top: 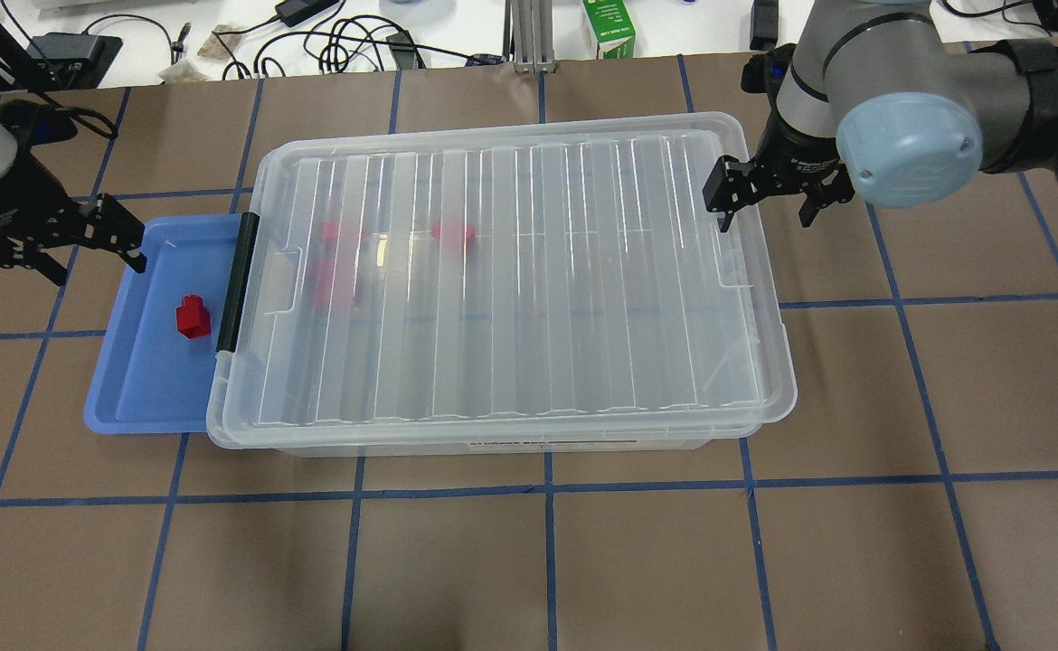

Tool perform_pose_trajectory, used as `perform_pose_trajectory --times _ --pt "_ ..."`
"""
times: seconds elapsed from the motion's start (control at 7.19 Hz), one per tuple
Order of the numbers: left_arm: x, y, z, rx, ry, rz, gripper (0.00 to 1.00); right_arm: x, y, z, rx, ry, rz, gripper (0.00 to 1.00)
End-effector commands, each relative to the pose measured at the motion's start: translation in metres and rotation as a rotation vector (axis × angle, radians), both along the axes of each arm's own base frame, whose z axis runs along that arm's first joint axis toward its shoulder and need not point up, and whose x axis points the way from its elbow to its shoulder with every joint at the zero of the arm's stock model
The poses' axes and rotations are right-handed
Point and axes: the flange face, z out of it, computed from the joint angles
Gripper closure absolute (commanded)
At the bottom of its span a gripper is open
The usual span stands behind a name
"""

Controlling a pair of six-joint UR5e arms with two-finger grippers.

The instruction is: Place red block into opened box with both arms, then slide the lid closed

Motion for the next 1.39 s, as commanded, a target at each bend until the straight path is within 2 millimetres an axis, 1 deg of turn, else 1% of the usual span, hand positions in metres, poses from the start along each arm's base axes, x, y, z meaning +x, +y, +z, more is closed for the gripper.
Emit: perform_pose_trajectory --times 0.0,0.14,0.42,0.7,0.83,0.97,1.11,1.25 --pt "0.007 -0.013 -0.064 0.012 0.007 -0.007 0.0 -0.015 -0.002 -0.002 0.004 0.001 0.004 0.0" --pt "0.009 -0.017 -0.092 0.041 0.018 0.002 0.0 -0.027 -0.004 -0.001 0.002 0.001 0.006 0.0" --pt "0.014 -0.027 -0.124 0.045 0.022 0.01 0.0 -0.042 -0.006 -0.001 0.0 0.0 0.013 0.0" --pt "0.014 -0.031 -0.146 0.06 0.03 0.006 0.0 -0.061 -0.008 0.001 -0.002 0.0 0.023 0.0" --pt "0.012 -0.031 -0.152 0.07 0.034 0.004 0.0 -0.07 -0.009 0.001 -0.002 0.001 0.029 0.0" --pt "0.011 -0.032 -0.154 0.072 0.037 0.003 0.0 -0.086 -0.009 0.003 -0.007 0.002 0.032 0.0" --pt "0.01 -0.031 -0.156 0.075 0.04 0.001 0.17 -0.096 -0.01 0.004 -0.009 0.0 0.038 0.0" --pt "0.009 -0.032 -0.155 0.072 0.04 0.0 0.57 -0.099 -0.01 0.004 -0.008 0.002 0.035 0.0"
